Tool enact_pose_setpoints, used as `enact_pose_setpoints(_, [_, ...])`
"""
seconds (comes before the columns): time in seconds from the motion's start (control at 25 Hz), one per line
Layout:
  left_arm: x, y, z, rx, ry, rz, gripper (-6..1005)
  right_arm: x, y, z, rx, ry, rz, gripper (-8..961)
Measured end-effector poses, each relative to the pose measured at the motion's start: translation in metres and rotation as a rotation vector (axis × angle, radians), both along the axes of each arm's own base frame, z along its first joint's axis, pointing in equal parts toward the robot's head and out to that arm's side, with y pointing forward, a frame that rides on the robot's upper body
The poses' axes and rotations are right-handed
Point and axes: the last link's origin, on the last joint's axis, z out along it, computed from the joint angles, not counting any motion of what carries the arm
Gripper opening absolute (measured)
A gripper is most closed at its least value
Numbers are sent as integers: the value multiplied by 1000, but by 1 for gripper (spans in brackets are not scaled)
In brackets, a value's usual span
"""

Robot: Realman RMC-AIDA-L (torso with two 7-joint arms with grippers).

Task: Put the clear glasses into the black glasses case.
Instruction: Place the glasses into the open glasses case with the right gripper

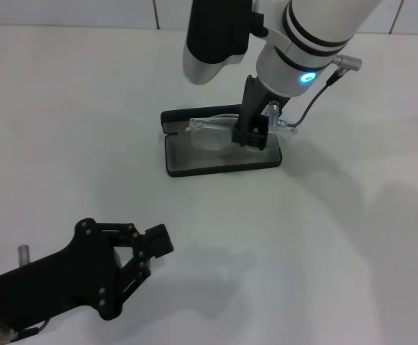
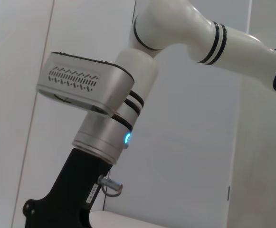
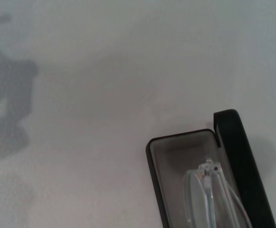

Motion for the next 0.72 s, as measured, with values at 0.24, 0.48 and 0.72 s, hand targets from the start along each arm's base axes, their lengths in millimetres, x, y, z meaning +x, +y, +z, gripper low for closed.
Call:
enact_pose_setpoints(0.24, [-10, -2, 9, 7, 23, 24, 73, 1, 0, -1, 0, -3, 2, 60])
enact_pose_setpoints(0.48, [-12, -2, 10, 9, 31, 31, 73, 1, -1, -5, 1, -11, 33, 60])
enact_pose_setpoints(0.72, [-13, 1, 9, 14, 42, 39, 72, 0, -3, -7, -3, -9, 41, 60])
